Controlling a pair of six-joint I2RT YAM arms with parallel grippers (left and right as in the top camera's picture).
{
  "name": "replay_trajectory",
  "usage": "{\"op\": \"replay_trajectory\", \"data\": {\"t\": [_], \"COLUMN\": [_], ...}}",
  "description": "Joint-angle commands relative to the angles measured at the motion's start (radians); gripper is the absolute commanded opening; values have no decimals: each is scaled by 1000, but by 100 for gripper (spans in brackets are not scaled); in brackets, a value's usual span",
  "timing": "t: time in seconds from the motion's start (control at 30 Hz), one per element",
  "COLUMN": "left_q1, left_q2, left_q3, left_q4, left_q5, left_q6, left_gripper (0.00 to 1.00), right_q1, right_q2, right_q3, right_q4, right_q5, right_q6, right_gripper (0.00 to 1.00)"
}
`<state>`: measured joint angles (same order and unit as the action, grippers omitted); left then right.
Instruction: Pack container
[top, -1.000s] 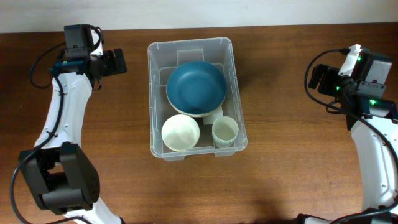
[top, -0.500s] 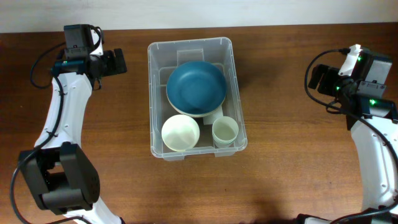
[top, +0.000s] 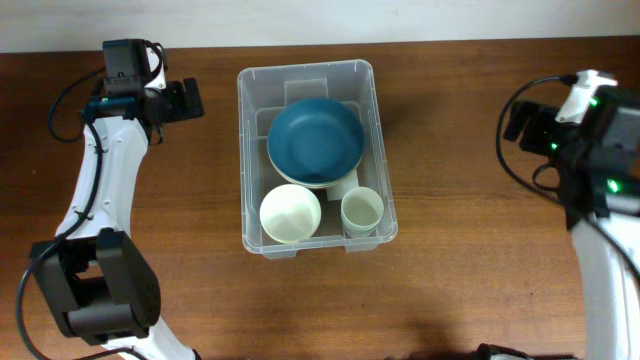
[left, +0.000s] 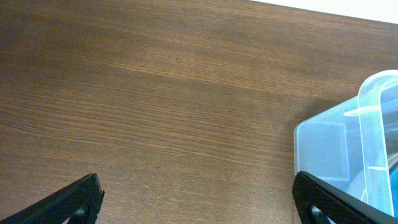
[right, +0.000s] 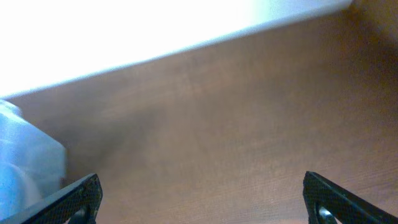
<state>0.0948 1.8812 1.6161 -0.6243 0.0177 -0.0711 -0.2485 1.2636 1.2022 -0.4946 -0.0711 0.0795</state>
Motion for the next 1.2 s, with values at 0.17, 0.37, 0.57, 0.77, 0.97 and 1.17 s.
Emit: {"op": "replay_trajectory", "data": {"t": [0.17, 0.37, 0.57, 0.77, 0.97, 1.17], "left_q1": [3, 3, 3, 3, 3, 3], "left_q2": [-31, -31, -31, -31, -31, -31], "left_q3": [17, 17, 17, 17, 17, 17], "left_q4": [3, 3, 3, 3, 3, 3], "left_q5": [-7, -7, -7, -7, -8, -8], "left_q6": [13, 13, 13, 13, 13, 13], "left_gripper": [99, 99, 100, 99, 99, 99], "right_q1": [98, 214, 242, 241, 242, 242], "right_q2": [-428, -723, -953, -1109, -1220, -1233], "right_q3": [10, -28, -193, -491, -880, -1034], "right_q4": [3, -58, -85, 21, 462, 650], "right_q5": [9, -7, -6, -7, -11, -14], "right_q6": [6, 8, 7, 8, 8, 7], "right_gripper": [99, 99, 99, 99, 99, 99]}}
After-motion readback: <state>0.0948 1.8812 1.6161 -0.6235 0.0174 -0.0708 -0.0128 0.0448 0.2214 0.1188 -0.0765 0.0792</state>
